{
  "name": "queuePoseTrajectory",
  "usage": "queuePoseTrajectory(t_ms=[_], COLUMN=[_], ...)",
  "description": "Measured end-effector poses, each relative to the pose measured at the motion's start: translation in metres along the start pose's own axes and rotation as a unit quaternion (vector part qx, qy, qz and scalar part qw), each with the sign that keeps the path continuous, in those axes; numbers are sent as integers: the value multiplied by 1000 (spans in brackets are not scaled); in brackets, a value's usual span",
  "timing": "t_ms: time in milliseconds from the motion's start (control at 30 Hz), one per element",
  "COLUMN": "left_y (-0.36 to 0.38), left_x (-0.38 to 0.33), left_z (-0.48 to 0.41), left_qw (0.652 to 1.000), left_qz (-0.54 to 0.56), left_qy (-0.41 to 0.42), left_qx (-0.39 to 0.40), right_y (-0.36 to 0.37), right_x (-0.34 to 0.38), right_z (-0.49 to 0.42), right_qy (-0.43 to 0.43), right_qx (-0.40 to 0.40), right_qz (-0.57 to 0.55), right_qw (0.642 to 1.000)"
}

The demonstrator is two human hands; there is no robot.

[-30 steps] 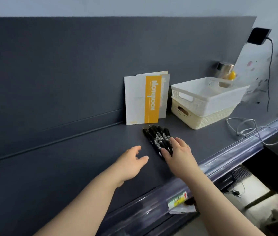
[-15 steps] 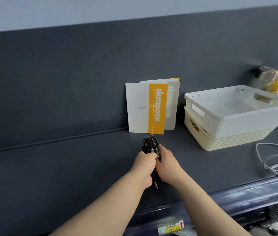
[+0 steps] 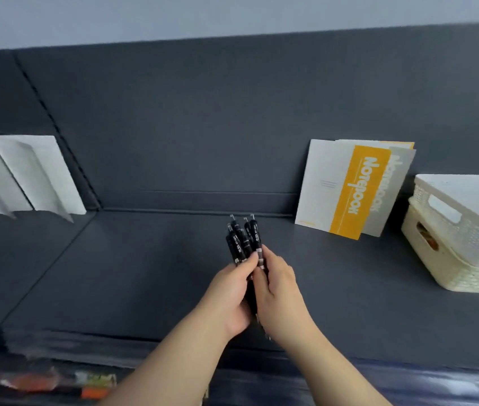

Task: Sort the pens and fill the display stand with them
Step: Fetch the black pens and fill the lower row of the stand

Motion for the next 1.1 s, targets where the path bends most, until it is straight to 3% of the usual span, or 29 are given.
queuePoseTrajectory(t_ms=[333,467,600,800,1100], left_y=[-168,-259,-346,-447,-567], left_x=[-89,-125,-153,-186,-235], left_z=[136,212,291,380,457], left_qw=[988,976,962,938,894], left_qz=[7,34,46,56,50], left_qy=[136,183,220,254,291], left_qx=[-72,-116,-156,-228,-337], right_y=[189,294,404,525,682], right_x=[120,181,230,292,330], right_z=[-4,2,8,22,-18], right_qy=[-95,-121,-115,-91,10], right_qx=[43,137,284,422,493], right_qz=[167,182,103,-34,-166], right_qw=[980,966,946,901,854])
Point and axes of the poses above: each hand's wrist, its own z-axis away from the middle knuckle, its own y-axis out of the palm, x = y × z, the point moved 9 cm from there along -z, towards the middle knuckle, and after that the axes turned 13 degrees about x, right-handed, at the moved point
